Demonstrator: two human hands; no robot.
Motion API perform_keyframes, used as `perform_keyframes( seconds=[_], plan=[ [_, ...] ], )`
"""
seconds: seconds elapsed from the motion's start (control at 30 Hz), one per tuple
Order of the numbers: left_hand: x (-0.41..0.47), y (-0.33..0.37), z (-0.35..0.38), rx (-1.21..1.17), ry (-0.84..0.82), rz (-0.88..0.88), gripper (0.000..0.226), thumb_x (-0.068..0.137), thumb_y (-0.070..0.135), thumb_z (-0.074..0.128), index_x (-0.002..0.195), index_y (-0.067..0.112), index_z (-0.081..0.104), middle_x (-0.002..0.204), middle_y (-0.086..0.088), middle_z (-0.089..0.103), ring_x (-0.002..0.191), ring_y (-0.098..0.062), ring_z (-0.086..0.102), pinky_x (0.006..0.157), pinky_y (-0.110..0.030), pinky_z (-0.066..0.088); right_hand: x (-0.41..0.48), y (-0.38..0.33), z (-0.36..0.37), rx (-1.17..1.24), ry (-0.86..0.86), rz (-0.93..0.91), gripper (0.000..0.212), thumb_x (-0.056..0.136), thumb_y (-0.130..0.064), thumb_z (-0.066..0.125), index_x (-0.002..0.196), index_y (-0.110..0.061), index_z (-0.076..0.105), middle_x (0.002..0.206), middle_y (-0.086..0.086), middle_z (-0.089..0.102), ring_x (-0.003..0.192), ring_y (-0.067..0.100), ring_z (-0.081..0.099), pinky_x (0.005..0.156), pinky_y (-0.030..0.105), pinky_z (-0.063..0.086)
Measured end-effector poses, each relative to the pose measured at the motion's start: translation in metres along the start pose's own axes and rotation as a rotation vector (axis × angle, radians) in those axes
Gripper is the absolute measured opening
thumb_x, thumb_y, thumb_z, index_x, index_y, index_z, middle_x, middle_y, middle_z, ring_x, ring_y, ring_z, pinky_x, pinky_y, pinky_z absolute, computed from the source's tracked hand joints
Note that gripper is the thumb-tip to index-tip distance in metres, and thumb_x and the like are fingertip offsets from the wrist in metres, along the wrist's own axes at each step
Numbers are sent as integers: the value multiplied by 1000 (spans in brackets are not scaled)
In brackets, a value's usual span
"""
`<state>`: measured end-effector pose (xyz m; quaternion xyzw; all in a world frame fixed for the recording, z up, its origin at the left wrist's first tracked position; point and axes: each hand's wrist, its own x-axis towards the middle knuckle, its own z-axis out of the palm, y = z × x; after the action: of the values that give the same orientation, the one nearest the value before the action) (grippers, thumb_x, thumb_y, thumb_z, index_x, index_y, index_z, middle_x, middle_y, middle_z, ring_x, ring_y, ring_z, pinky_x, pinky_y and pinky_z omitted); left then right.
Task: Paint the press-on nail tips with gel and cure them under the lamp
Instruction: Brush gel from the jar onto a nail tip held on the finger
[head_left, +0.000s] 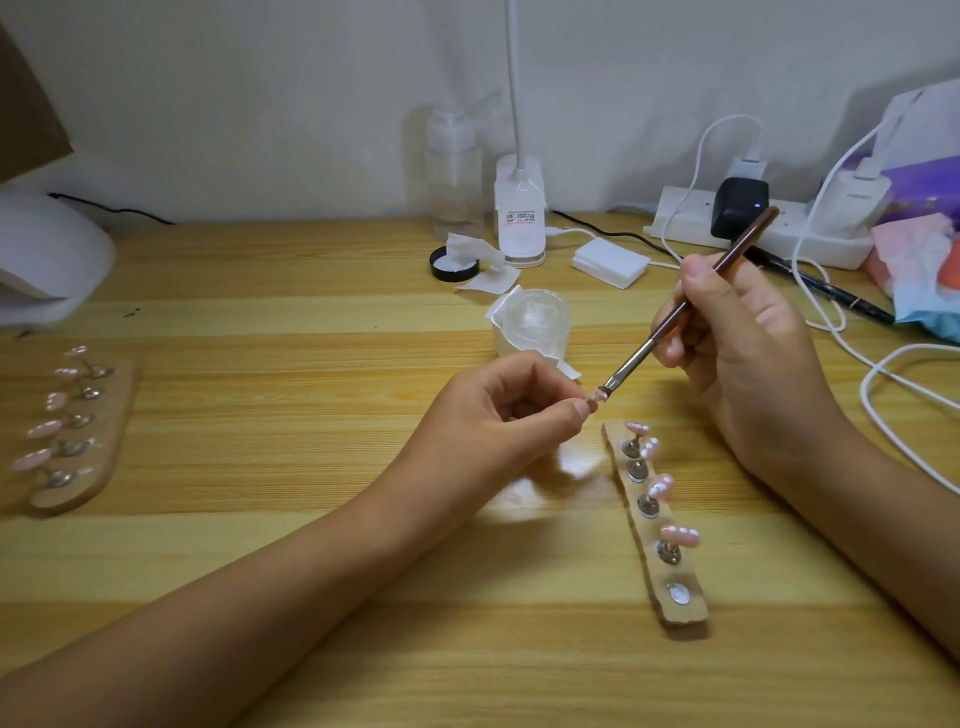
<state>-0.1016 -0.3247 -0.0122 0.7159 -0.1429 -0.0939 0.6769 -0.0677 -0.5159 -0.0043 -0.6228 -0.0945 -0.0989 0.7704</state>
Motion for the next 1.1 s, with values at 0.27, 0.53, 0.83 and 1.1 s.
perform_keyframes(
  seconds=[0.27,0.53,0.83,1.1],
  plan=[
    [0,-1,-2,-90,-3,17,12,87,20,69,95,22,77,82,9,69,69,0,58,67,-12,48,2,-2,-3,131,107,5,19,102,-24,52,84,-18,55,62,-10,57,57,4,55,57,16,47],
    [1,-2,-2,-98,-1,0,11,82,21,71,83,31,74,79,6,70,69,-6,64,71,-19,53,-3,-9,5,131,30,23,17,90,-30,55,85,-14,52,61,-5,56,55,7,53,57,18,47],
    [2,-2,-1,-115,-5,20,11,88,4,66,84,15,68,75,11,70,68,-4,63,67,-16,51,-3,-4,5,-19,87,-32,22,88,-36,57,92,-16,52,62,-8,60,57,7,57,59,19,49],
    [1,-2,-2,-85,18,17,13,88,7,68,83,19,69,76,10,69,67,-4,63,65,-15,50,3,-2,-4,156,93,41,22,87,-40,61,83,-24,76,68,-9,59,64,2,56,63,16,48]
  ],
)
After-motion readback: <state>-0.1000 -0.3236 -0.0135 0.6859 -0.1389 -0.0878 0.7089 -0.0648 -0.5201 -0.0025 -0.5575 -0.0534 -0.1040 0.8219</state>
